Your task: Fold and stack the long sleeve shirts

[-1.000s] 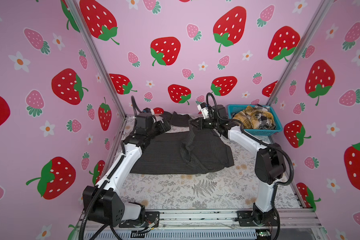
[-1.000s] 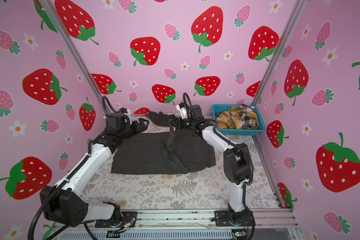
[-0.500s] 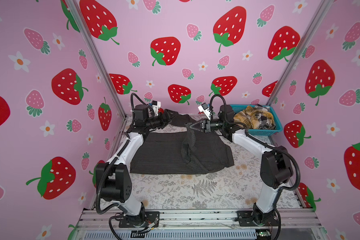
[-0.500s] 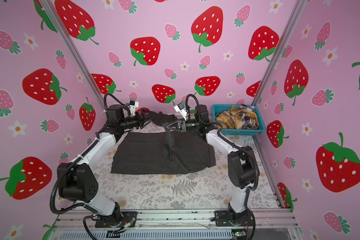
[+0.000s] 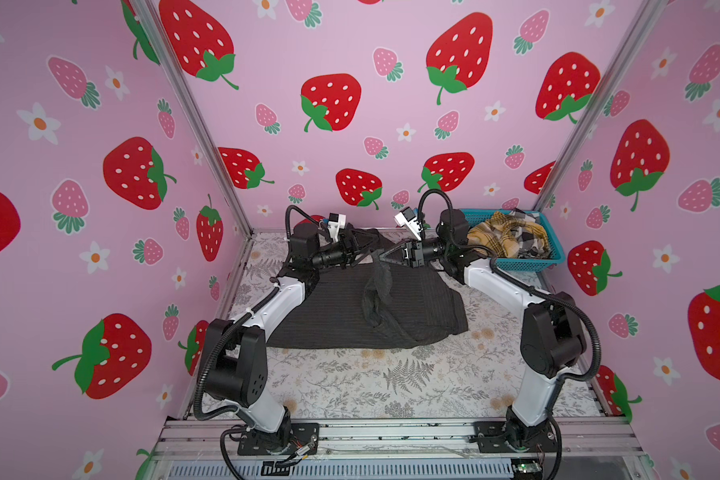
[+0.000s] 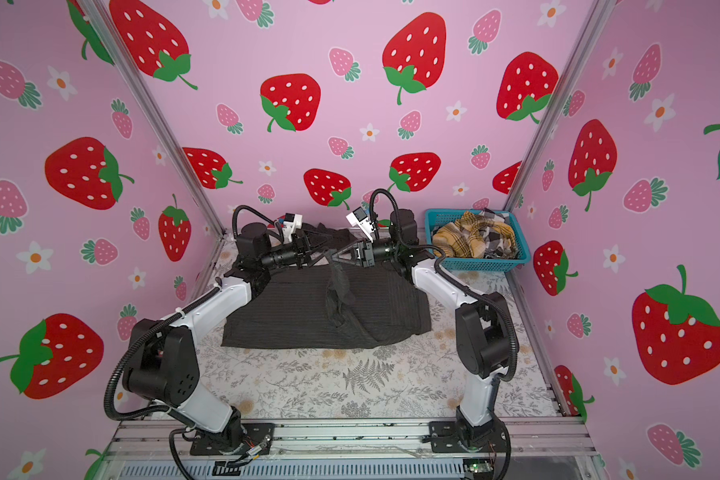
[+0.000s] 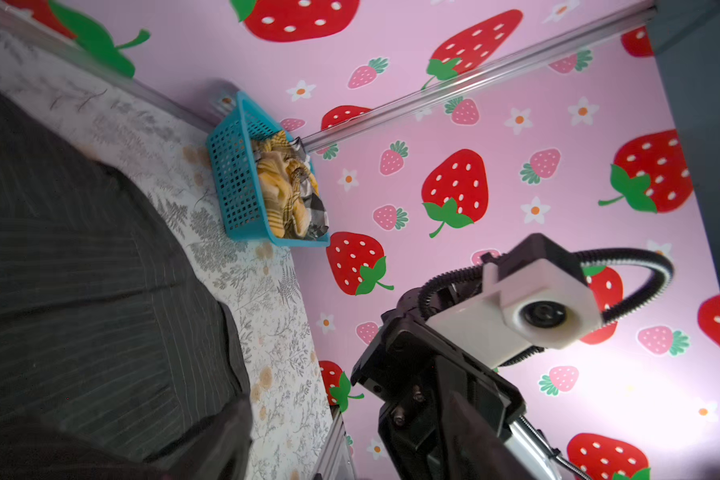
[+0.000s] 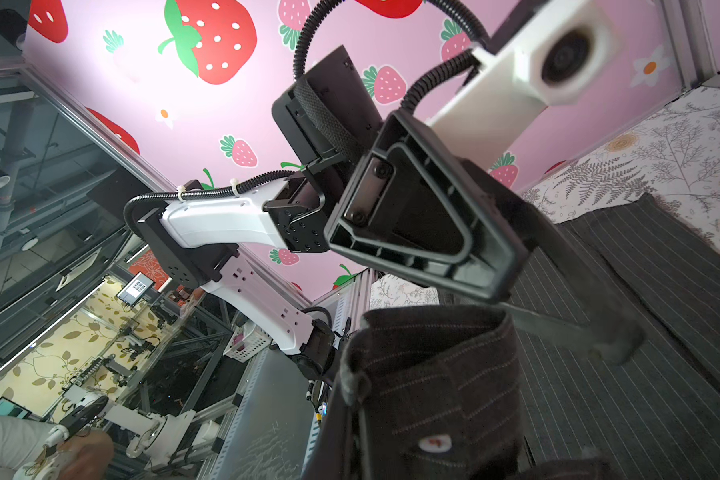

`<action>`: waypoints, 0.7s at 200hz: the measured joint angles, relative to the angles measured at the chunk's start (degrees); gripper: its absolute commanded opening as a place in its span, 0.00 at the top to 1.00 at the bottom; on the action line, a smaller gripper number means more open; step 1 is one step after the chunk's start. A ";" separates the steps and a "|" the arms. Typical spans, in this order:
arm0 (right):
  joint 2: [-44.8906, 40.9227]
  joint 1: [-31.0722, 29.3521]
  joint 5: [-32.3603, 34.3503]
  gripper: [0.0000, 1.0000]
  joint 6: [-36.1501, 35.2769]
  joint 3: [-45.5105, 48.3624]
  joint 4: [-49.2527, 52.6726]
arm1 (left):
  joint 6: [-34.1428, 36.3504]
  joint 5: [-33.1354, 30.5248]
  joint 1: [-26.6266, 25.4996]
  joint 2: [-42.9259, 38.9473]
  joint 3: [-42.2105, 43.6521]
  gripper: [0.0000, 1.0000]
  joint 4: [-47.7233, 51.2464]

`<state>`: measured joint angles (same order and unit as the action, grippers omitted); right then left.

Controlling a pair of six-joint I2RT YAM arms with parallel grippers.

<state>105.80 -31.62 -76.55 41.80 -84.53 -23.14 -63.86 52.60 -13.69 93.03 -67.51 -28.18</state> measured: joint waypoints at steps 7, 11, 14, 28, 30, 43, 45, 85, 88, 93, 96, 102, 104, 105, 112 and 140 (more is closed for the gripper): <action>0.00 0.00 0.00 1.00 0.15 0.00 0.00 | -1.11 0.44 -0.04 0.00 0.02 0.54 -2.45; 0.00 0.02 0.02 1.00 0.22 0.00 0.00 | -1.31 0.55 -0.04 0.00 0.02 0.54 -3.43; 0.00 0.02 0.02 1.00 0.24 0.00 0.00 | -1.97 0.81 -0.04 0.00 0.04 0.54 -4.57; 0.00 0.17 0.02 1.00 0.44 0.00 -0.02 | -3.48 1.51 -0.11 0.00 0.09 0.52 -8.11; 0.00 0.20 0.02 1.00 0.46 0.00 -0.02 | -3.63 1.57 -0.15 0.00 0.11 0.52 -8.41; 0.00 0.35 0.02 1.00 0.87 0.00 -0.31 | -4.57 2.16 -0.24 0.00 0.37 0.52 -10.80; 0.00 0.35 0.02 1.00 0.92 0.00 -0.39 | -4.72 2.21 -0.24 0.00 0.42 0.52 -11.04; 0.00 0.39 -0.24 1.00 4.74 0.00 -4.28 | -3.13 4.50 -0.33 0.00 1.42 0.30 -12.09; 0.00 0.39 -0.28 1.00 4.92 0.00 -4.44 | -2.38 4.68 -0.31 0.00 1.42 0.29 -11.54; 0.00 0.39 -0.37 1.00 5.14 0.00 -4.72 | -1.62 5.07 -0.26 0.00 1.42 0.28 -11.08; 0.00 0.39 -0.42 1.00 5.35 0.00 -4.87 | -0.72 5.38 -0.26 0.00 1.40 0.27 -10.60; 0.00 0.39 -0.46 1.00 5.64 0.00 -5.11 | 0.37 5.73 -0.20 0.00 1.38 0.26 -9.92; 0.00 0.39 -0.48 1.00 5.77 0.00 -5.18 | 0.92 6.01 -0.20 0.00 1.38 0.26 -9.66; 0.00 0.39 -0.50 1.00 5.81 0.00 -5.18 | 1.01 6.10 -0.20 0.00 1.38 0.26 -9.60; 0.00 0.39 -0.52 1.00 6.19 0.00 -5.35 | 2.29 6.75 -0.17 0.00 1.38 0.26 -8.50; 0.00 0.59 -0.63 1.00 7.37 0.00 -6.05 | 7.13 9.57 -0.13 -0.04 1.33 0.31 -5.16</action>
<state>105.80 -31.03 -77.19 49.17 -84.53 -29.19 -56.73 62.17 -13.82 92.99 -66.17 -33.34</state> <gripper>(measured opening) 0.059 0.721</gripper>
